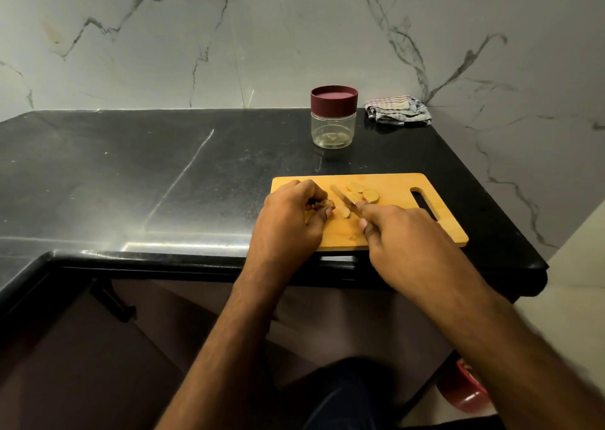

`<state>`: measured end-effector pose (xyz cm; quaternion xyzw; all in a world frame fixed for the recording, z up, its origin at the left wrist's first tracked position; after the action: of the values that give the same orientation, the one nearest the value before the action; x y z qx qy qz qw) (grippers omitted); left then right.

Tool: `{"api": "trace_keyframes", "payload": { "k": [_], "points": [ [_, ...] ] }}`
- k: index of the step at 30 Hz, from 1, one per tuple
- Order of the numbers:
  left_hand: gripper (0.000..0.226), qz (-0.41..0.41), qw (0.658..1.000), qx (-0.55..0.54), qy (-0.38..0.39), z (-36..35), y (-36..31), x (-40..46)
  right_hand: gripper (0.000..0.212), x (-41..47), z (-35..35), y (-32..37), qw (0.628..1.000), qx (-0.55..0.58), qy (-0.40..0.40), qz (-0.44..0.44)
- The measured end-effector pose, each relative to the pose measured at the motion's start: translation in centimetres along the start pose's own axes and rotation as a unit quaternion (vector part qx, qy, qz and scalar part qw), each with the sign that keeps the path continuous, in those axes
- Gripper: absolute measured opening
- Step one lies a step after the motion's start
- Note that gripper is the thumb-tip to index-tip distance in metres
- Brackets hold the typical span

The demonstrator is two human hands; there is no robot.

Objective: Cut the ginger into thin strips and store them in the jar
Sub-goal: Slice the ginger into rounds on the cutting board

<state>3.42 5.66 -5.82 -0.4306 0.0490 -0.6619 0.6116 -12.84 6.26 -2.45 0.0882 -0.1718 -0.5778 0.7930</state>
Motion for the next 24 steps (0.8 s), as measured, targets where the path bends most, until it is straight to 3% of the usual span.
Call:
{"api": "trace_keyframes", "payload": {
  "k": [3,24],
  "points": [
    [0.012,-0.002,1.0,-0.006,0.002,0.0,0.1,0.0,0.041,-0.9,0.1,-0.1,0.999,0.028,-0.033,0.025],
    [0.009,-0.03,0.999,-0.033,-0.02,0.5,0.7,-0.9,0.041,-2.4,-1.0,0.7,0.997,0.061,-0.007,0.056]
  ]
}}
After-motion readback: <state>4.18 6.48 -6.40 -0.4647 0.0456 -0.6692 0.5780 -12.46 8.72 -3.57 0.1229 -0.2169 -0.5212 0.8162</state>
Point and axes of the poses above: each hand's wrist, its own x-axis towards the middle knuckle, its own z-axis out of the back of the hand, y = z × x, the point moved 1 cm from there along x, towards the middle knuckle
